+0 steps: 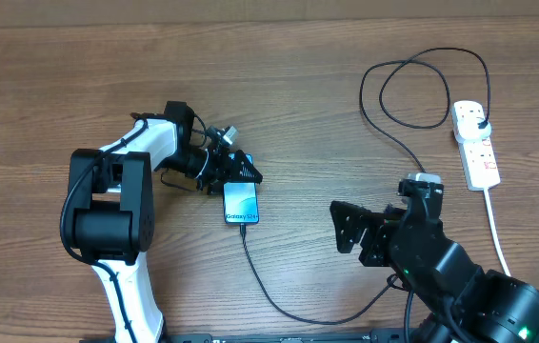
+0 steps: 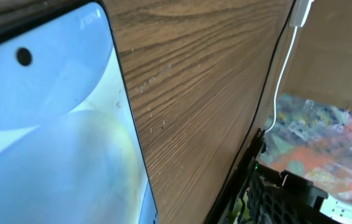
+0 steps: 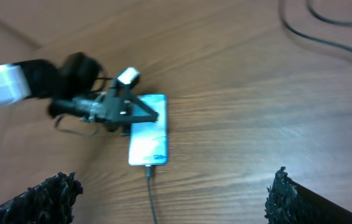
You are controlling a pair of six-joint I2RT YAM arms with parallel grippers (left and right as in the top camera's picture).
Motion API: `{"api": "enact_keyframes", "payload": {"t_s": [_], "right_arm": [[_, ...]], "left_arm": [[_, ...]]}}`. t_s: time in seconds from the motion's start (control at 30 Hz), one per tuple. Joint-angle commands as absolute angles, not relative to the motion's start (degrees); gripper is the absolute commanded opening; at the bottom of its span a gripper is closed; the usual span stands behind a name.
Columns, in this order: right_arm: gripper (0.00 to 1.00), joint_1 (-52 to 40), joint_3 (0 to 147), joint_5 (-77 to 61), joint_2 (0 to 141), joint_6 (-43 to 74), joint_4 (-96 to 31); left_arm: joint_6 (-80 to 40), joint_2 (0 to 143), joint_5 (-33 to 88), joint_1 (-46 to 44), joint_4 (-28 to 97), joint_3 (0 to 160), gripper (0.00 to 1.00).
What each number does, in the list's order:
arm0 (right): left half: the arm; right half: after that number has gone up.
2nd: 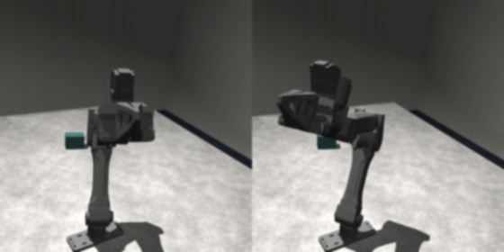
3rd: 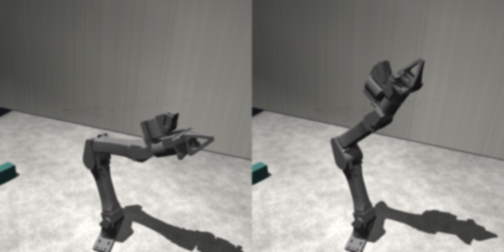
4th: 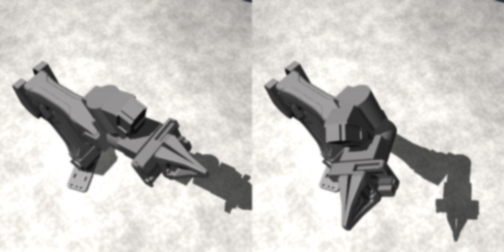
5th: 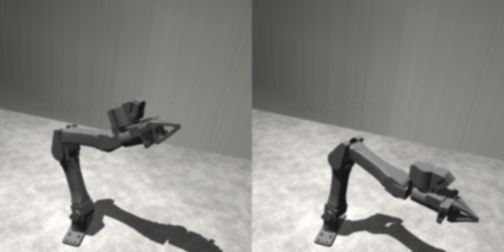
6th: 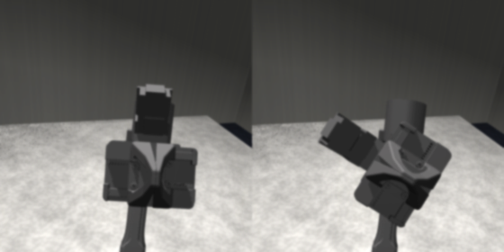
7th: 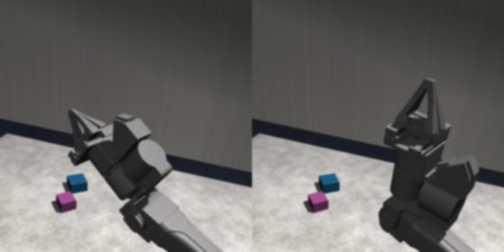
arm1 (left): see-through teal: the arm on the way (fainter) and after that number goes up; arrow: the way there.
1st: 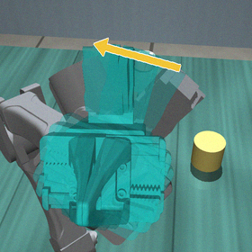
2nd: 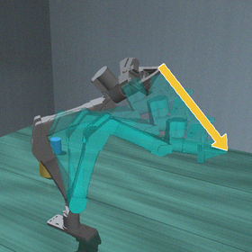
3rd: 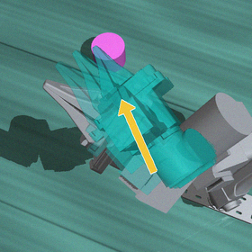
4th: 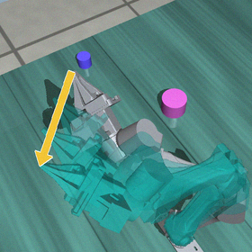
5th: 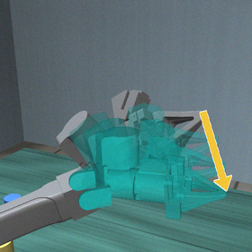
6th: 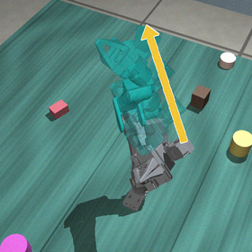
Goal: Plug charger to phone and switch on socket
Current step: 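Lower the plugged-in smartphone onto the table with the left gripper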
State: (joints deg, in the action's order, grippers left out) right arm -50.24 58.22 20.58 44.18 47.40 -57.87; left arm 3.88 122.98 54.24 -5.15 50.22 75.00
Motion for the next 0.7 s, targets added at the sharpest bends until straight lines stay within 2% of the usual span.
{"api": "enact_keyframes", "payload": {"t_s": [0.0,0.23,0.3,0.67], "right_arm": [[1.00,-50.13,59.64,24.60,44.95,54.50,-59.40],[1.00,-50.13,59.64,25.15,45.19,55.13,-59.09],[1.00,-50.13,59.64,25.32,45.19,55.16,-59.11],[1.00,-50.13,59.64,25.30,45.19,55.16,-59.33]], "left_arm": [[0.91,126.26,35.59,-4.51,49.84,73.30,0.80],[-3.09,126.26,29.39,-4.54,49.91,73.30,0.85],[-3.36,126.26,29.39,-4.54,49.98,73.30,1.00],[-6.70,126.26,18.00,-7.11,50.94,73.32,1.00]]}}
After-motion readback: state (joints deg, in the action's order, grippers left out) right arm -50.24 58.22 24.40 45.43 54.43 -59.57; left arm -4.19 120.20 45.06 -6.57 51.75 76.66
